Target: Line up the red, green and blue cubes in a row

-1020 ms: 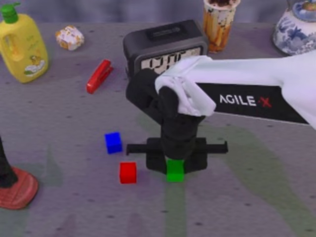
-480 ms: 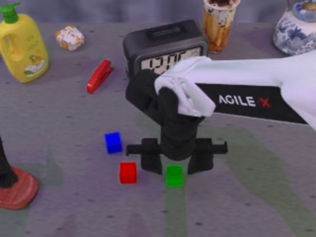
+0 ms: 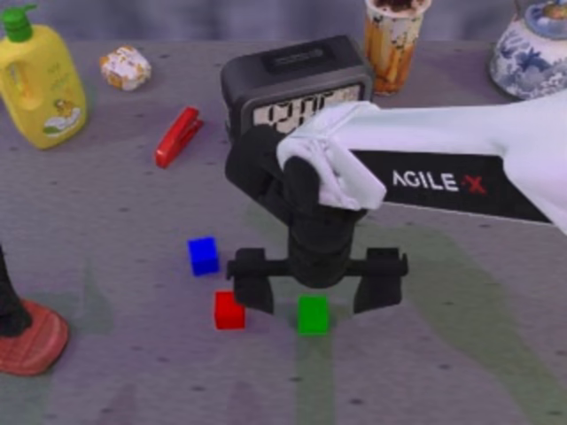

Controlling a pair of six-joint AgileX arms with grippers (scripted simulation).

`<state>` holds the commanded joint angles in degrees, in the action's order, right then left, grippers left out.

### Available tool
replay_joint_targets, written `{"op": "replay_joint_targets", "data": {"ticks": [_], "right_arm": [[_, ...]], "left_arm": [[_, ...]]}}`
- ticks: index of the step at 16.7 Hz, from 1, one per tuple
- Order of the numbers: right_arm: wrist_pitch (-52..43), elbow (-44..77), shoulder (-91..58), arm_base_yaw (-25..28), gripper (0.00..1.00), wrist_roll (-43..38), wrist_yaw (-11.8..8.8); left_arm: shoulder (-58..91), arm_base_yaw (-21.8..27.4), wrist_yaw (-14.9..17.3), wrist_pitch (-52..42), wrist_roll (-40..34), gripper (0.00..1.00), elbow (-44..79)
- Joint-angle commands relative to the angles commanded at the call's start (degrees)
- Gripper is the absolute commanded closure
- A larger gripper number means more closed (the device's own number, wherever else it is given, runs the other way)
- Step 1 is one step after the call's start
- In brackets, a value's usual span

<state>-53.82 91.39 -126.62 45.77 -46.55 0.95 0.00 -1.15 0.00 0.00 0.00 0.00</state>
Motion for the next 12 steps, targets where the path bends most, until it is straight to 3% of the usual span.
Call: {"op": "replay_joint_targets", "data": {"ticks": [5, 12], "right_arm": [[-1.0, 0.92, 0.29, -0.09, 0.0, -0.13, 0.02], [-13.57, 9.26, 4.23, 0.51, 0.0, -0.02, -0.04]], "left_arm": [[0.0, 0.0, 0.0, 0.0, 0.0, 0.0, 0.0], [0.0, 0.0, 0.0, 0.0, 0.0, 0.0, 0.0]]}}
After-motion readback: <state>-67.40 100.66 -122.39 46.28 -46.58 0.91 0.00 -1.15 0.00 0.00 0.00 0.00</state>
